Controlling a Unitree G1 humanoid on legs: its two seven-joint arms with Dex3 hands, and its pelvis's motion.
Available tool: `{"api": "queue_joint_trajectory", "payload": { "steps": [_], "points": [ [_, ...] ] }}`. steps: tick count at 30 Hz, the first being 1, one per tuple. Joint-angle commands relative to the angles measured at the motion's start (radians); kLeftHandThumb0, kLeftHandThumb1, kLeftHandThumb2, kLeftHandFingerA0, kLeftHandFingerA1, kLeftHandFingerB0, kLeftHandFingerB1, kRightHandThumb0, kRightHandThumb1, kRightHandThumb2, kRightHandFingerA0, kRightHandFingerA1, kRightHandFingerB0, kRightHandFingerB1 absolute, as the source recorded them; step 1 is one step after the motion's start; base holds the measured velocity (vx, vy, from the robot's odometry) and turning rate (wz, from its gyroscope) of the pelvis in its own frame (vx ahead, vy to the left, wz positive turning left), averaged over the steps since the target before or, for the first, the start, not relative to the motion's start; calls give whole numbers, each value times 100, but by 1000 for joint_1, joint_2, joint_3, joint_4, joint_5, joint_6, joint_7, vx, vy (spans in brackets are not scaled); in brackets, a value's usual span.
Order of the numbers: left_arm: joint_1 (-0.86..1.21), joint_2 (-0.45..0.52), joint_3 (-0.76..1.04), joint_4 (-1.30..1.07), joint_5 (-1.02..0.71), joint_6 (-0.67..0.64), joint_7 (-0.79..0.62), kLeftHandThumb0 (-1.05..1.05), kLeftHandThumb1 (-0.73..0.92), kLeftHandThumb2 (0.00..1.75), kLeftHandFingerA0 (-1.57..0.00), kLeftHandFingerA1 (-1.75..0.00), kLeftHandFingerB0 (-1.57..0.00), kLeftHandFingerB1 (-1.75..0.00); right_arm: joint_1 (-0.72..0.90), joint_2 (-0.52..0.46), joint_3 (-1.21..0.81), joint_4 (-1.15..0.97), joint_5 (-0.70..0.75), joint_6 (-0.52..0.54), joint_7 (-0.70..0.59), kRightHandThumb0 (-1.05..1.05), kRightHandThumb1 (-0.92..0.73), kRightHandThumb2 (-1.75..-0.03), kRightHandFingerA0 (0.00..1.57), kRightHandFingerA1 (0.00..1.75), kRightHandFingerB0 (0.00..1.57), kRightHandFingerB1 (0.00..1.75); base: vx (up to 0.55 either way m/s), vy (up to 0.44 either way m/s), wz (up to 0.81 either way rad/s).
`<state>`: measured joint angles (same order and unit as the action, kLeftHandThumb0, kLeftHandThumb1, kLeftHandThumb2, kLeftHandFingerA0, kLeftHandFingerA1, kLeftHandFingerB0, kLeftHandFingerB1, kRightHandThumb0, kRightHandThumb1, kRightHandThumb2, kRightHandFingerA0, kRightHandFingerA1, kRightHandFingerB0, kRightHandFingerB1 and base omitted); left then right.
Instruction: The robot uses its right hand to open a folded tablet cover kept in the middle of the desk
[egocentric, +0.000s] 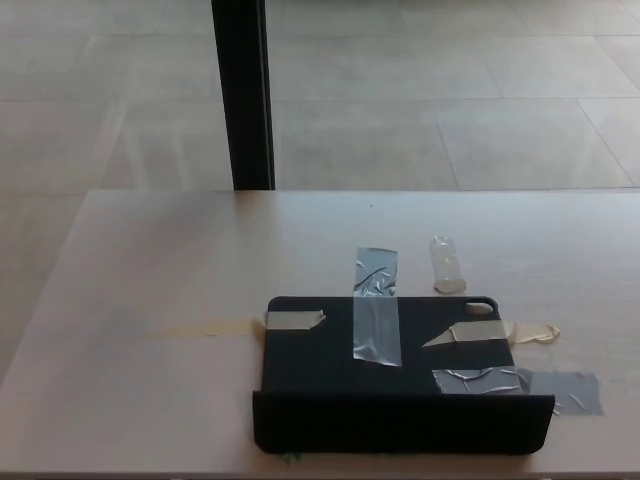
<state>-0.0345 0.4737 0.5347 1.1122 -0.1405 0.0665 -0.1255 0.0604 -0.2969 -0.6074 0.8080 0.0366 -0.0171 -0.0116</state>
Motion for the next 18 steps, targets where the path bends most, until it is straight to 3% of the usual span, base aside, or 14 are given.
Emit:
{"api": "queue_joint_trajectory", "payload": {
  "steps": [1, 2, 3, 4, 5, 6, 8, 9, 10, 11, 12, 16, 17, 18],
  "points": [
    [-52, 80, 182, 102, -194, 16, -63, -77, 77, 63, -62, -80, -38, -61, -48, -43, -239, -61, 243, 10, -127, -83, -73, -112, 72, 74, 26, 60, 0, 0, 0],
    [-51, 81, 186, 104, -188, 15, -63, -79, 77, 63, -63, -80, -38, -62, -48, -45, -253, -106, 244, 57, -134, -82, -92, -73, 76, 68, 20, 53, 0, 0, 0],
    [-50, 80, 189, 104, -184, 13, -68, -79, 78, 63, -62, -80, -38, -62, -52, -52, -266, -116, 250, 52, -122, -85, -92, -72, 69, 64, 23, 50, 0, 0, 0],
    [-48, 81, 190, 106, -179, 12, -70, -78, 78, 64, -61, -79, -37, -61, -68, -63, -277, -141, 245, 24, -130, -85, -76, -115, 68, 70, 26, 57, 0, 0, 0],
    [-46, 80, 194, 109, -175, 10, -69, -78, 79, 64, -61, -79, -37, -61, -86, -58, -291, -156, 247, -3, -141, -90, -92, -68, 79, 64, 32, 50, 0, 0, 0],
    [-43, 80, 198, 112, -176, 9, -73, -80, 59, 94, -59, -79, -36, -65, -101, -52, -295, -205, 250, -7, -142, -91, -91, -67, 83, 66, 34, 54, 0, 0, 0],
    [-40, 82, 205, 117, -177, 7, -80, -80, 59, 94, -59, -79, -36, -65, -113, -41, -299, -278, 251, 10, -136, -91, -91, -67, 83, 66, 34, 54, 0, 0, 0],
    [-42, 84, 217, 120, -188, 16, -95, -77, 78, 64, -56, -80, -34, -62, -134, -32, -293, -341, 249, 24, -147, -91, -89, -67, 83, 61, 36, 52, 0, 0, 0],
    [-41, 84, 215, 124, -184, 11, -93, -77, 78, 64, -57, -79, -35, -61, -157, -24, -285, -383, 256, 19, -143, -91, -88, -67, 80, 59, 35, 51, 0, 0, 0],
    [-41, 84, 207, 125, -174, 8, -80, -81, 59, 94, -59, -78, -36, -64, -216, -45, -258, -432, 269, 56, -120, -82, -87, -66, 70, 51, 35, 42, 0, 0, 0],
    [-39, 84, 204, 124, -170, 6, -79, -77, 79, 64, -60, -79, -37, -61, -240, -51, -233, -470, 261, 69, -110, -79, -85, -65, 64, 50, 35, 40, 0, 0, 0],
    [-38, 83, 201, 131, -170, 5, -75, -76, 79, 64, -61, -79, -38, -60, -373, -29, -113, -550, 193, -33, -98, -83, -86, -66, 65, 51, 40, 39, 0, 0, 0],
    [-38, 83, 200, 133, -170, 2, -76, -80, 59, 93, -60, -78, -37, -64, -394, -19, -84, -583, 174, -30, -110, -80, -86, -65, 65, 52, 42, 39, 0, 0, 0],
    [-38, 83, 198, 134, -169, 0, -74, -78, 78, 63, -62, -79, -39, -61, -406, -10, -47, -649, 169, 14, -109, -78, -87, -66, 62, 51, 39, 37, 0, 0, 0]
  ]
}}
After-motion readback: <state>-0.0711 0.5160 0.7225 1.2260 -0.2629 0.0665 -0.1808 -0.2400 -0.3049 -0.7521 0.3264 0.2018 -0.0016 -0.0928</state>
